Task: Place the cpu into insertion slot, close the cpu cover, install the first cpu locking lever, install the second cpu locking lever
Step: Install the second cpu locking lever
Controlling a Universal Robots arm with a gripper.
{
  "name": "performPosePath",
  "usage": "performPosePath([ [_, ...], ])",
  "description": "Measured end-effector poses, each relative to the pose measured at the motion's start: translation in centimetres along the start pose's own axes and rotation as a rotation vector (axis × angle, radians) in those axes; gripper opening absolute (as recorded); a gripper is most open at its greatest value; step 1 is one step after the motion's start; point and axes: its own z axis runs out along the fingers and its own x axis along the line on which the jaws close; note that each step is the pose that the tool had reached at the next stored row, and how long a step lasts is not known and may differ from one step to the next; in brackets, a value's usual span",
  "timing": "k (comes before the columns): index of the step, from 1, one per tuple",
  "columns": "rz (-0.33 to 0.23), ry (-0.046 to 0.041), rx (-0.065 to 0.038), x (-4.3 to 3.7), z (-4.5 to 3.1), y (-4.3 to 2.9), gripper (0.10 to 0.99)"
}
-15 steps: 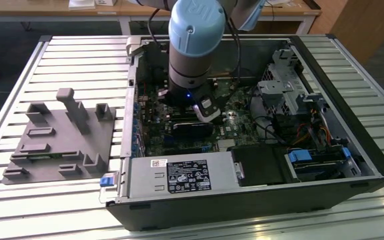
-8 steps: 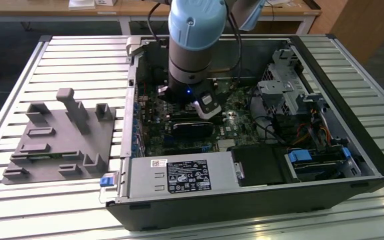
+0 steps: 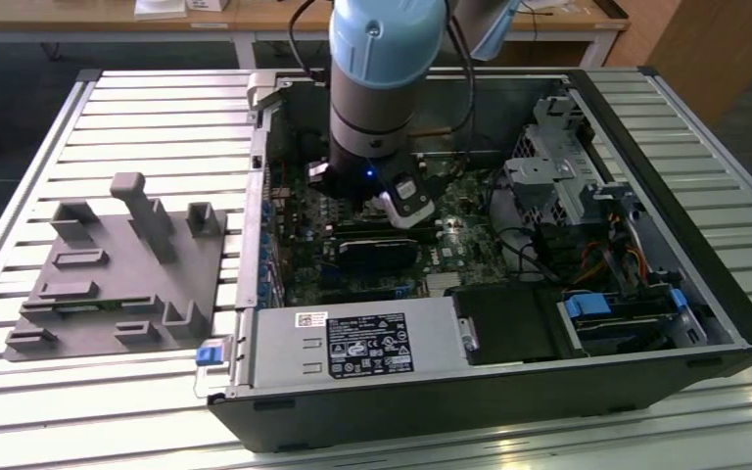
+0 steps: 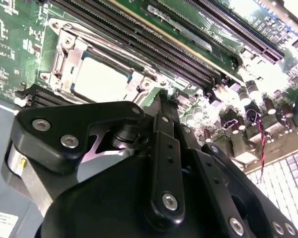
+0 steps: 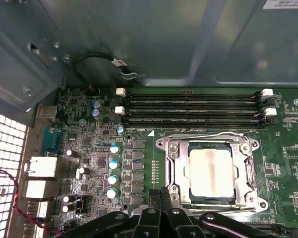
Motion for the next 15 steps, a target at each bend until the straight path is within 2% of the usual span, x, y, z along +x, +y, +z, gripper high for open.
performPosePath([
  [15,0.001,-0.0004,0.0,0.05,-1.5,0.66,0.106],
])
